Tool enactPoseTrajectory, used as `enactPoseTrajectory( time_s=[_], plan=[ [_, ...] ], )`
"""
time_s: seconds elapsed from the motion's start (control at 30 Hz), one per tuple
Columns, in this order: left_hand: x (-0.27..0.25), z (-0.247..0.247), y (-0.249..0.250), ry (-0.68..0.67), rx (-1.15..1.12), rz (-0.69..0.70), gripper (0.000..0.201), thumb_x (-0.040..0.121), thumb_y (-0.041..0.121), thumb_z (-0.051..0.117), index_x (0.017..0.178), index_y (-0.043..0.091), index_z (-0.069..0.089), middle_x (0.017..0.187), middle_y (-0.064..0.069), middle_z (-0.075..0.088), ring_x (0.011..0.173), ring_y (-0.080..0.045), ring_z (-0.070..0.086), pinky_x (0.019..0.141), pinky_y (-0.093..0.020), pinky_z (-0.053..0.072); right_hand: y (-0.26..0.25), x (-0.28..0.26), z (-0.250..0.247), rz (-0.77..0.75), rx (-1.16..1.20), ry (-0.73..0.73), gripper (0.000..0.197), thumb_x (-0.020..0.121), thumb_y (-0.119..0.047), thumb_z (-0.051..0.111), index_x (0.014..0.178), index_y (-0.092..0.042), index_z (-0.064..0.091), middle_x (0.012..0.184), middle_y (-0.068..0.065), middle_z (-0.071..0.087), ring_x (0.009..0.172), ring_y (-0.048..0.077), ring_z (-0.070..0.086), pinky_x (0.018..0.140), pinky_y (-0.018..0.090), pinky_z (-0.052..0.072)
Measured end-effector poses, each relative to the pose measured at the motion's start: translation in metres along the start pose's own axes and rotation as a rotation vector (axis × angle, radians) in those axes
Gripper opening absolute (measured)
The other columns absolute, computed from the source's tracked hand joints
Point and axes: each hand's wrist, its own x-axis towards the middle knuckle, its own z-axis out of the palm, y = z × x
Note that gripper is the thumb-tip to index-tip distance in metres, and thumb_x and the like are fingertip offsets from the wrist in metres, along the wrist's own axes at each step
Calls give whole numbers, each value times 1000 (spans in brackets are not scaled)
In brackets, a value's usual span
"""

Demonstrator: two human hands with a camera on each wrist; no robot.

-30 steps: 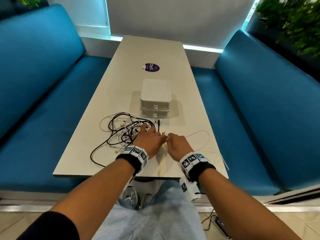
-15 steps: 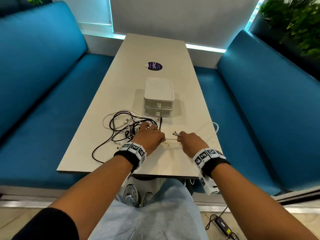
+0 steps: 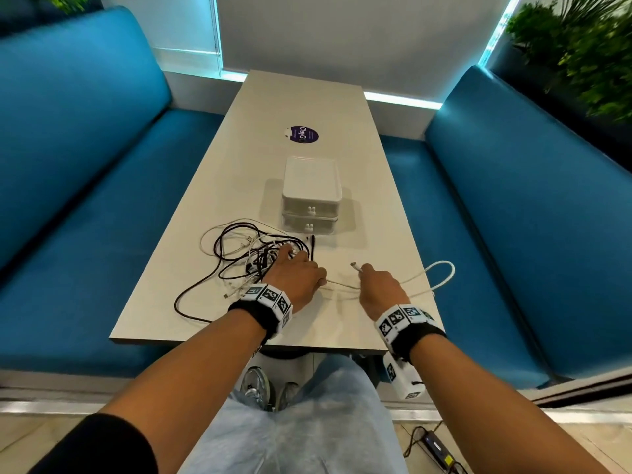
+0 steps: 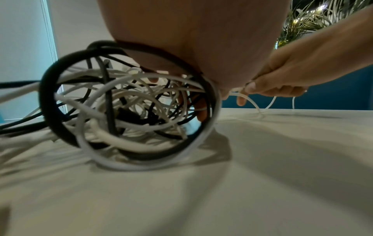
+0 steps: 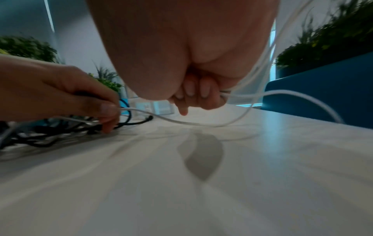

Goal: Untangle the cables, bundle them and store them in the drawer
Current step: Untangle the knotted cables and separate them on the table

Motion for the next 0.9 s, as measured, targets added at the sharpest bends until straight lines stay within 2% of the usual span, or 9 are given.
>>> enactPoseTrajectory(
  time_s=[0.13,0.27,0.37,0.47,0.57,0.7,0.77,0.9],
  plan=[
    [1,2,4,5,12,-13,25,100,32,39,102,30,63,97,10,68,109,-21,53,106,-54,18,-34,-3,8,-173,102,1,23,102,-23,34,111,-6,49,94,22,64,85,41,60,65,39,43],
    [1,4,2,16,13,-21,23,98,26,40,102,33,62,94,10,68,107,-20,54,105,-55,21,-43,3,13,-172,121,-53,24,101,-21,35,109,-6,52,100,20,64,92,39,58,66,35,37],
    [0,4,1,7,-25,-16,26,102,32,34,108,34,60,100,10,68,110,-19,52,106,-54,20,-35,3,10,-186,128,-104,24,102,-23,36,103,-9,54,96,19,66,89,37,59,66,35,40],
    [-2,4,1,7,-48,-15,30,104,39,32,107,31,60,102,10,67,113,-18,50,108,-54,18,-21,0,6,-193,145,-130,21,102,-24,37,101,-11,54,92,18,66,83,37,60,66,36,42],
    [-4,5,-2,-5,-64,-26,31,104,39,33,106,28,62,105,11,65,115,-17,48,111,-54,17,2,1,-1,-112,76,-128,21,103,-22,37,105,-11,54,94,19,65,84,36,61,65,32,38],
    [-3,6,-3,-8,-93,-41,30,104,38,33,106,29,62,102,11,65,116,-16,49,112,-53,15,36,4,-17,73,-11,-116,22,100,-15,36,110,-13,55,98,14,64,85,32,62,71,35,49],
    [-3,7,-3,-12,-89,-46,29,104,36,33,106,30,62,102,11,65,116,-16,48,112,-52,15,45,4,-21,149,-24,-119,25,98,-13,35,110,-14,57,92,9,59,80,29,60,70,35,50],
    [-2,8,-1,-13,-28,-38,31,104,36,32,109,30,62,104,10,66,116,-18,48,110,-52,17,41,1,-17,155,-25,-64,24,102,-19,34,112,-12,55,84,8,53,74,29,58,65,34,48]
  ],
)
